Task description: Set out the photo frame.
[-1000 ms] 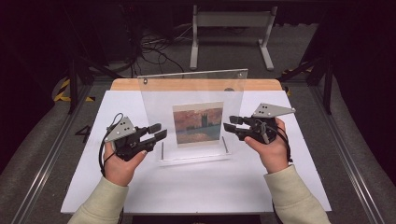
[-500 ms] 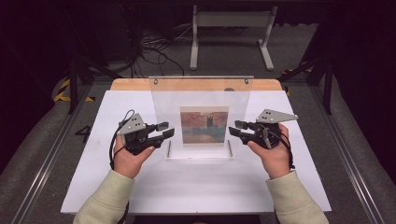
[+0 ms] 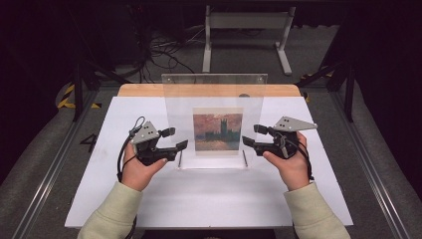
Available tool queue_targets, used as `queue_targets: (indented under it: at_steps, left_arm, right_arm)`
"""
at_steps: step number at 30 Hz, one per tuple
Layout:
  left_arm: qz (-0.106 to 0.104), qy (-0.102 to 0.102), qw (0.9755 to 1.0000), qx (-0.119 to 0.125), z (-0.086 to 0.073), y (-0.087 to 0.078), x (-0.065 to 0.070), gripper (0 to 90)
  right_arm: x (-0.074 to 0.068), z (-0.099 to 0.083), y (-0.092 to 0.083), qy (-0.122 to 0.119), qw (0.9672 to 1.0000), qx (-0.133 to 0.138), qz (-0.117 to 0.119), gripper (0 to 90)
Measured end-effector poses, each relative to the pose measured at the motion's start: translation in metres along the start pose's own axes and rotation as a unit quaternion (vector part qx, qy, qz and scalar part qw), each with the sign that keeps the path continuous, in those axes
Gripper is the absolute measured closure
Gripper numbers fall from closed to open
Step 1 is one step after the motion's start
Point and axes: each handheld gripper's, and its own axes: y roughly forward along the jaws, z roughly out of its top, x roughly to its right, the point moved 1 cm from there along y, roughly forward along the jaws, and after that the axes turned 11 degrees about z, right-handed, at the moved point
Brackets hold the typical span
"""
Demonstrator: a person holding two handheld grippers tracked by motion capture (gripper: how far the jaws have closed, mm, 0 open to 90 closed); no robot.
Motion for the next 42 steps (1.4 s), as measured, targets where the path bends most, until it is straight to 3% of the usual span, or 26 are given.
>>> queue_targets:
  at_steps: [7, 11, 20, 26, 36, 42]
  left_arm:
    - [0.021, 0.005, 0.9998, 0.006, 0.002, -0.017, -0.002, 23.9]
    - [0.053, 0.020, 0.9983, -0.010, 0.003, -0.033, -0.001, 20.8]
    - [0.049, 0.029, 0.9983, -0.017, -0.002, -0.063, 0.007, 17.1]
    - [0.048, 0.033, 0.9981, -0.019, -0.009, -0.074, 0.010, 16.8]
    - [0.034, 0.021, 0.9989, -0.027, -0.040, -0.090, 0.007, 15.3]
    - [0.026, -0.002, 0.9991, -0.032, -0.063, -0.090, -0.002, 13.7]
  right_arm:
    - [-0.002, -0.001, -0.015, -0.001, 0.9999, 0.011, -0.008, 29.9]
    - [-0.007, -0.002, -0.028, -0.014, 0.9998, 0.009, -0.014, 27.6]
    - [-0.017, -0.013, -0.056, -0.021, 0.9997, -0.004, -0.011, 23.8]
    - [-0.020, -0.027, -0.072, -0.016, 0.9998, -0.010, -0.011, 23.2]
    - [-0.017, -0.051, -0.086, 0.001, 0.9998, -0.009, -0.015, 22.7]
    - [-0.013, -0.068, -0.085, 0.013, 0.9996, -0.014, -0.018, 22.8]
